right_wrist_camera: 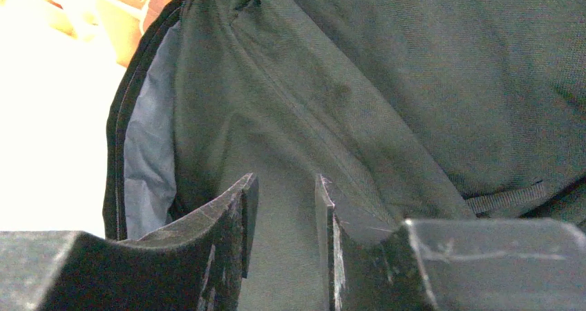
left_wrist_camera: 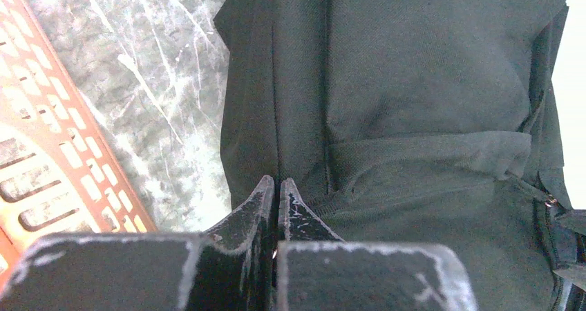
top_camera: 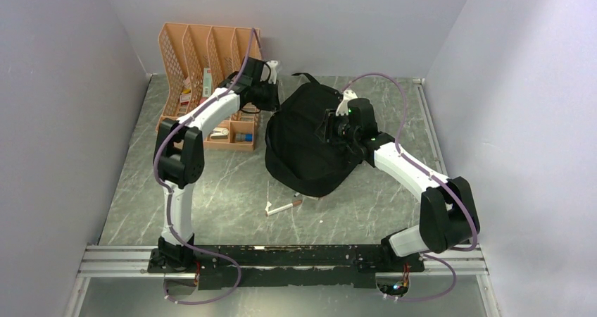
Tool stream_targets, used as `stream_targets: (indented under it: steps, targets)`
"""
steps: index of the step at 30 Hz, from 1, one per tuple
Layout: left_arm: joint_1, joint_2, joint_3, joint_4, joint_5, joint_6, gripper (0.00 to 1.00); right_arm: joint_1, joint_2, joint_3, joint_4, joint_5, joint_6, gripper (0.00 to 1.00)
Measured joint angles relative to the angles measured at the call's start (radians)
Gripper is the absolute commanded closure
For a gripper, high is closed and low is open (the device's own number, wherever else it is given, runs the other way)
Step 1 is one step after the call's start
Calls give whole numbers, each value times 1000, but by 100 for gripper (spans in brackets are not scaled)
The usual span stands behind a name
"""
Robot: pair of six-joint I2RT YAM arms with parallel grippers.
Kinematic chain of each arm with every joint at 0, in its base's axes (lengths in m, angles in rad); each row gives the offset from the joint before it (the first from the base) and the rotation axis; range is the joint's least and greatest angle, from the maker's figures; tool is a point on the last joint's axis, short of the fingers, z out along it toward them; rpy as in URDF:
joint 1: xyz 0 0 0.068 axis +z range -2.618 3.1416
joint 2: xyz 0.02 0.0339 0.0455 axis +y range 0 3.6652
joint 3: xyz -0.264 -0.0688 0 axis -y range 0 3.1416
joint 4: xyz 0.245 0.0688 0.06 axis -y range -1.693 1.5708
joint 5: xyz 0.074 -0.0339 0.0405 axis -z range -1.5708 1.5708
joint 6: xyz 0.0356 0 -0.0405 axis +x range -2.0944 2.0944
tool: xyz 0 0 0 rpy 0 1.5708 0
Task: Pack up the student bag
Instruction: Zip the student bag at the center of the board.
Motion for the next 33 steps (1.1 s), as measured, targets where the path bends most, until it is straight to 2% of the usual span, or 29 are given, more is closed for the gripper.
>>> stream_targets:
  steps: [13, 22, 33]
  targets:
    - [16, -71, -151, 67, 61, -6, 95, 0, 2, 0, 1, -1, 0, 60]
    - [16, -126, -208, 65, 60, 8, 69, 0, 8, 0, 1, -11, 1, 60]
    - [16, -126, -192, 63, 29, 2, 65, 0, 9, 0, 0, -11, -4, 59]
